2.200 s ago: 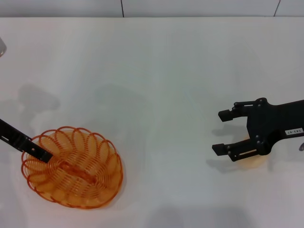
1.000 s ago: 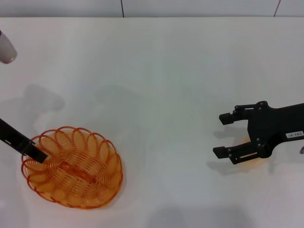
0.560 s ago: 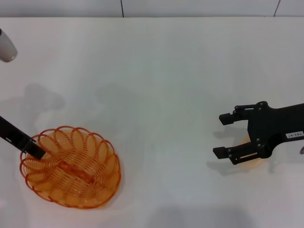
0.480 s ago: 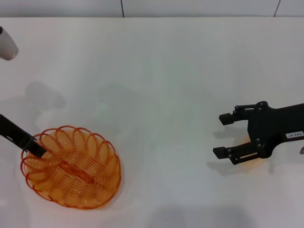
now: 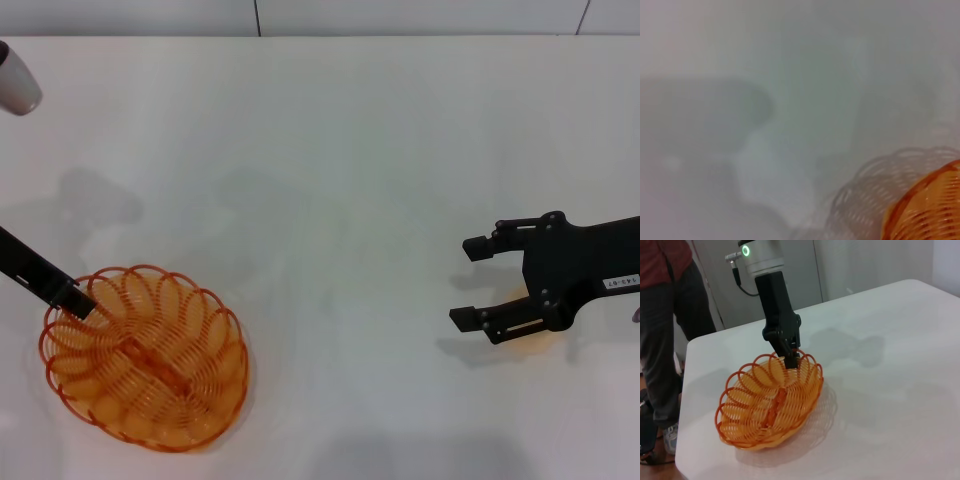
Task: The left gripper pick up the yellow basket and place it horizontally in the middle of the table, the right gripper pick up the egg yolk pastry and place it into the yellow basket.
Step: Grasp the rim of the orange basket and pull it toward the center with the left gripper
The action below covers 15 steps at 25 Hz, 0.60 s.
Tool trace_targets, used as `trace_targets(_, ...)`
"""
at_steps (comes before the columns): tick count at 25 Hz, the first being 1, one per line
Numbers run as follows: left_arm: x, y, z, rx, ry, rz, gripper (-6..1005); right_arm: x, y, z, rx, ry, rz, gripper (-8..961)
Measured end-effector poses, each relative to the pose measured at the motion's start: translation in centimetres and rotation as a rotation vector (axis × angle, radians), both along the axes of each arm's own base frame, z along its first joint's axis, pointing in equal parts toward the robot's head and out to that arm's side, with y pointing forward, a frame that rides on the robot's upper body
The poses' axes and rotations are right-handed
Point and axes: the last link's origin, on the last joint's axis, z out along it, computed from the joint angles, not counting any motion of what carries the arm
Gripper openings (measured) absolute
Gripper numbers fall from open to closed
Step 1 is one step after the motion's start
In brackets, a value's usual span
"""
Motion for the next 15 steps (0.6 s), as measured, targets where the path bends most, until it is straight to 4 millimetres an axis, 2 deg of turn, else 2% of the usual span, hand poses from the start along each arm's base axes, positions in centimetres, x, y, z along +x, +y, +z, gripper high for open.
trace_targets(11,0.7,0.4,0.2,0.018,-0.032,-0.012,99,0.0,0.0,0.1,0.003,0.0,0.0,859)
trace_targets(15,1.1,0.8,0.8,0.064,-0.068,-0.004,99,0.0,0.0,0.1,0.003,0.001,-0.001,859)
